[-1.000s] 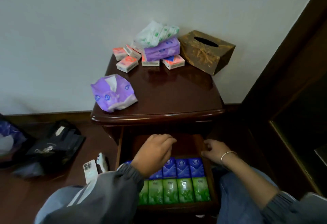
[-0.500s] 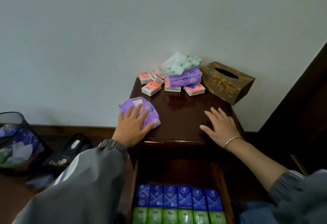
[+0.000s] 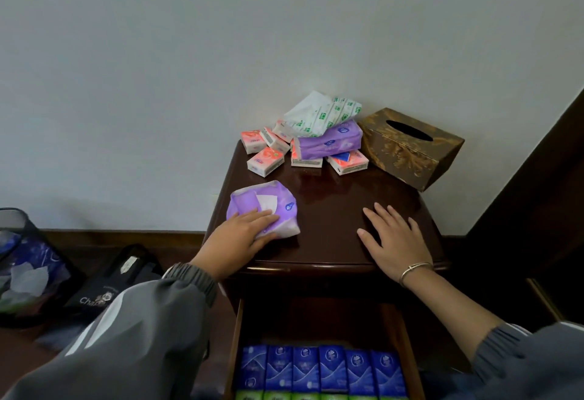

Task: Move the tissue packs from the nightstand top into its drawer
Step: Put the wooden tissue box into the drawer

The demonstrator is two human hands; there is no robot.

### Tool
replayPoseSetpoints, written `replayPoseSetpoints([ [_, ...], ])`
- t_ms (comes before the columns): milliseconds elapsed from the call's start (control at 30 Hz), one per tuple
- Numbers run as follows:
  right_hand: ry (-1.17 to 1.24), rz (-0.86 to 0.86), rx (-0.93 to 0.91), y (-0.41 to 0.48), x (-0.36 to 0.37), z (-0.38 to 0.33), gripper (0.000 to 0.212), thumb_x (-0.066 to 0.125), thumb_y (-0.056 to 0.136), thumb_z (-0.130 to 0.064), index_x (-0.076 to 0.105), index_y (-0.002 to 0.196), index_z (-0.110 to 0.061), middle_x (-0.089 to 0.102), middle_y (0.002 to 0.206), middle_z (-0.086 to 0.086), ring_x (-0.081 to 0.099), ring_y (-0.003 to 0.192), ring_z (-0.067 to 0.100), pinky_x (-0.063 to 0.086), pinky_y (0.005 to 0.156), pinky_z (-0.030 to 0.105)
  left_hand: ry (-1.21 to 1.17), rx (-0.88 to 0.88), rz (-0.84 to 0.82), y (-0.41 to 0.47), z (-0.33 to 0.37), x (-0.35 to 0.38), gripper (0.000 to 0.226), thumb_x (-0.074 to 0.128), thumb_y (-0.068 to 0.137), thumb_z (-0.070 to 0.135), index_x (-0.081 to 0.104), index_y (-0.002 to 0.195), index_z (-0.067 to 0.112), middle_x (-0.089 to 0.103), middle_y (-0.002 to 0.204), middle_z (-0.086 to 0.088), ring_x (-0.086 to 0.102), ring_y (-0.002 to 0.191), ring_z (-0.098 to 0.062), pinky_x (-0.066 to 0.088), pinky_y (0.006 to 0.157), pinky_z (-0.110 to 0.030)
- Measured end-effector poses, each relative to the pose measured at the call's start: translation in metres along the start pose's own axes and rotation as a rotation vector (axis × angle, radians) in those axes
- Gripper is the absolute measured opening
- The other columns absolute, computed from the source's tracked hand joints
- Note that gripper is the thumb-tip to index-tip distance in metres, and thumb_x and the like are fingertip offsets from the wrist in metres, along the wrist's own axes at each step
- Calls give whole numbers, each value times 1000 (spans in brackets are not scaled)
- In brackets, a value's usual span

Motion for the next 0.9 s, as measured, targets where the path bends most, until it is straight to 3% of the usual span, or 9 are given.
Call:
replayPoseSetpoints([
  [100,104,95,-21,-5,-10,-3,47,36,94,-48,44,137,-29,39,148,-6,27,141,14,21,115,41,-91,-64,168,-1,2,0,44,46,97,38,47,139,26,44,147,3,37,138,-17,26,112,-35],
  [200,234,359,-84,-9,-40,-3,29,56,89,-32,63,115,-21,62,125,-2,48,126,19,37,105,41,-95,-97,230,0,-1,6,42,54,95,33,53,135,22,47,145,-1,36,139,-21,18,115,-44],
  [333,65,592,-37,28,-94,19,31,61,84,-29,62,111,-15,62,120,5,49,118,27,41,95,44,-125,-82,248,0,-6,10,43,57,92,37,54,134,24,48,144,1,36,139,-19,16,116,-44],
  [400,-1,535,73,63,-111,37,44,61,83,-35,55,121,-15,54,130,8,42,126,30,37,98,46,-134,-71,265,0,-6,9,45,59,91,39,56,132,24,50,143,1,37,138,-20,17,116,-45],
  [533,-151,230,165,120,-108,54,67,61,82,-48,39,137,-17,44,143,7,31,137,29,29,108,47,-131,-81,272,-1,-6,9,46,58,90,42,55,133,25,49,144,3,37,138,-18,15,117,-42],
  [700,-240,146,241,142,-108,52,72,64,79,-51,40,136,-14,45,138,13,39,128,34,36,103,46,-124,-86,277,-1,-6,9,45,58,91,42,55,133,26,49,143,3,38,137,-17,17,117,-43],
  [900,-295,73,350,138,-116,53,64,64,78,-56,56,124,-13,48,129,14,42,122,33,40,97,42,-113,-101,282,-2,-5,7,44,57,92,38,54,133,23,51,141,1,40,135,-18,21,116,-43],
])
Point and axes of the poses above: each hand's wrist, its own y-axis towards the middle knuckle, its own x-axis out of the palm, z = x × y, the point moved 7 cm from there along y, towards the middle knuckle
